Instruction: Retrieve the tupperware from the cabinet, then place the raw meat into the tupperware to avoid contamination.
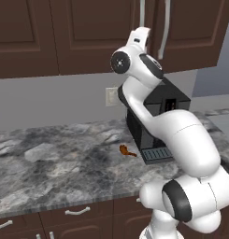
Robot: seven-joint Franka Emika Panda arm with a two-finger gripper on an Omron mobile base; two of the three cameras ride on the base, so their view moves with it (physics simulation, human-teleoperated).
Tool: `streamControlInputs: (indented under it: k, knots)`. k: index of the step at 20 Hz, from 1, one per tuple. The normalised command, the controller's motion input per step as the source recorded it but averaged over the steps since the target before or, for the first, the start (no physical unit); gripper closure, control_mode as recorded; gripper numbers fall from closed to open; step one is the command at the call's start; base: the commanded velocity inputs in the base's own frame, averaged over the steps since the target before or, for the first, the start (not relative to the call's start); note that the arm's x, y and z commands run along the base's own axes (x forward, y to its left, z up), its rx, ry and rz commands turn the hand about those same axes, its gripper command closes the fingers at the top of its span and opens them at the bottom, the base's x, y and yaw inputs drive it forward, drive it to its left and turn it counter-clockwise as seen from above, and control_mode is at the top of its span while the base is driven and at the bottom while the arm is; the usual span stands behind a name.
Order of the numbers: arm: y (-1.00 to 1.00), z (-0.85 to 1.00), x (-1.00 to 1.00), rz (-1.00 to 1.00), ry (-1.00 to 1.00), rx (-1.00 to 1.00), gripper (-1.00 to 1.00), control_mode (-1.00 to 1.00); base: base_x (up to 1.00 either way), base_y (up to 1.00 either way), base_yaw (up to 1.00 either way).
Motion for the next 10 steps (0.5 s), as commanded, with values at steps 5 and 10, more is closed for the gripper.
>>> streamControlInputs:
  k: [5,10]
  knots:
    - [-0.42,-0.10,0.09,-0.04,0.04,-0.04,-1.00,-1.00,0.00,0.00,0.00]
    - [-0.54,-0.12,0.08,-0.05,0.07,-0.04,-1.00,-1.00,0.00,0.00,0.00]
